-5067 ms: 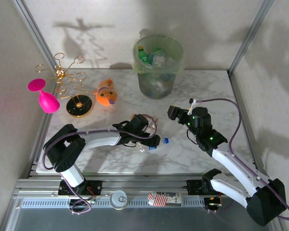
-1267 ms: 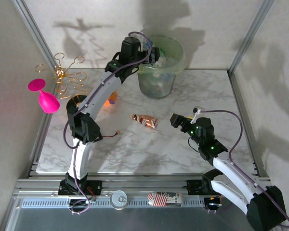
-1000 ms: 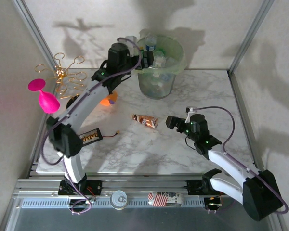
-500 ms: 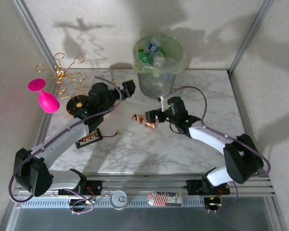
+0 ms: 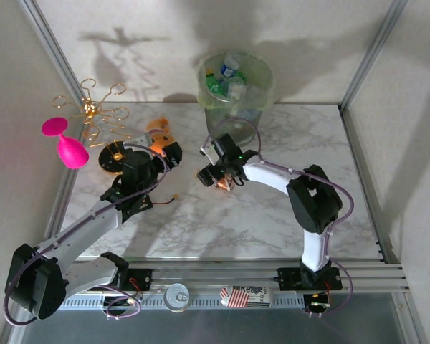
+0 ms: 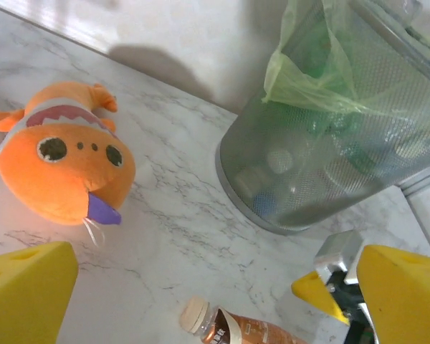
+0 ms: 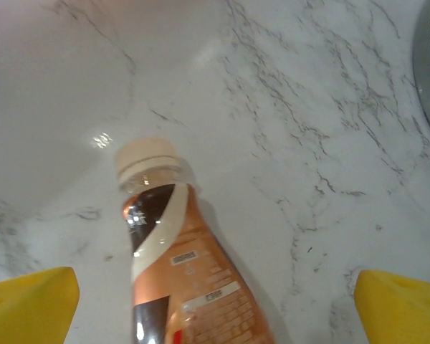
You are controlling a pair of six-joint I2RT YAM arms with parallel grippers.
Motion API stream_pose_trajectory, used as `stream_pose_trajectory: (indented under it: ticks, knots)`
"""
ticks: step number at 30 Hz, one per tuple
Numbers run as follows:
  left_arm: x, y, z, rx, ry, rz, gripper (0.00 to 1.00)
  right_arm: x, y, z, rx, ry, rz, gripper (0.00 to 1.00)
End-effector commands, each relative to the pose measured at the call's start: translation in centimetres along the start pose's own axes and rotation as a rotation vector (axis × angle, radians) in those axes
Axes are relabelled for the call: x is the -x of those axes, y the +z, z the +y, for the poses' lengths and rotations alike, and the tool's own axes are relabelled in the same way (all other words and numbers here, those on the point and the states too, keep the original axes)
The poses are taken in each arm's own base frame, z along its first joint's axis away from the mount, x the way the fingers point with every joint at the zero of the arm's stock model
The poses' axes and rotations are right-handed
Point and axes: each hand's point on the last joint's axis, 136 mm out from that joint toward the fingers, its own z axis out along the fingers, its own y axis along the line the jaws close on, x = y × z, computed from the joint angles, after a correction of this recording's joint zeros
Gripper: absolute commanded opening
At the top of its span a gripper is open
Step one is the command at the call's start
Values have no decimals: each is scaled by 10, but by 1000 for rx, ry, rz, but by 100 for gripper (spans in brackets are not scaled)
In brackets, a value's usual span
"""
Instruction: Put the plastic bottles in the bin
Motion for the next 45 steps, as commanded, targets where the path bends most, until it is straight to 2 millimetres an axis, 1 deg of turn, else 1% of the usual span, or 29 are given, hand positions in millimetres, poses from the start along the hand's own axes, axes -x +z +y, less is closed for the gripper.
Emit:
stream_pose_trajectory:
  ticks: [1,4,9,14,18,23,26,27,31,33,35,38,41,45]
  knots:
    - [3,0,6,1,-55,-30,100,-19,6,-5,-40,-85,124,99]
    - [-3,3,8,-3,-67,-16,100,-30,13,1,-27,-114,174,99]
    - [-8,3,12,1,-73,-7,100,-43,18,6,-28,-139,214,97]
    - [-12,1,14,-2,-87,1,100,-55,24,12,-13,-153,256,93]
    - [-16,0,17,1,-96,7,100,-61,27,11,-28,-168,275,89]
    - [-19,-1,18,-1,-102,11,99,-63,29,14,-17,-166,290,78]
    - [-19,-1,18,-3,-102,14,100,-64,30,17,-7,-163,293,65]
    - [-19,-2,18,-4,-102,13,99,-64,30,17,-5,-163,294,63]
    - [-20,-2,20,1,-103,14,100,-62,28,19,-2,-169,287,56]
    - [-20,-3,20,1,-104,14,100,-60,27,19,0,-171,279,51]
    - [-21,-3,21,3,-104,14,100,-56,24,21,4,-173,263,49]
    - [-20,-3,21,4,-107,11,100,-43,16,28,45,-162,214,45]
    - [-21,-3,22,6,-111,10,100,-19,-1,40,117,-123,121,44]
    - [-23,-3,23,0,-118,13,99,24,-37,50,184,-75,-37,43]
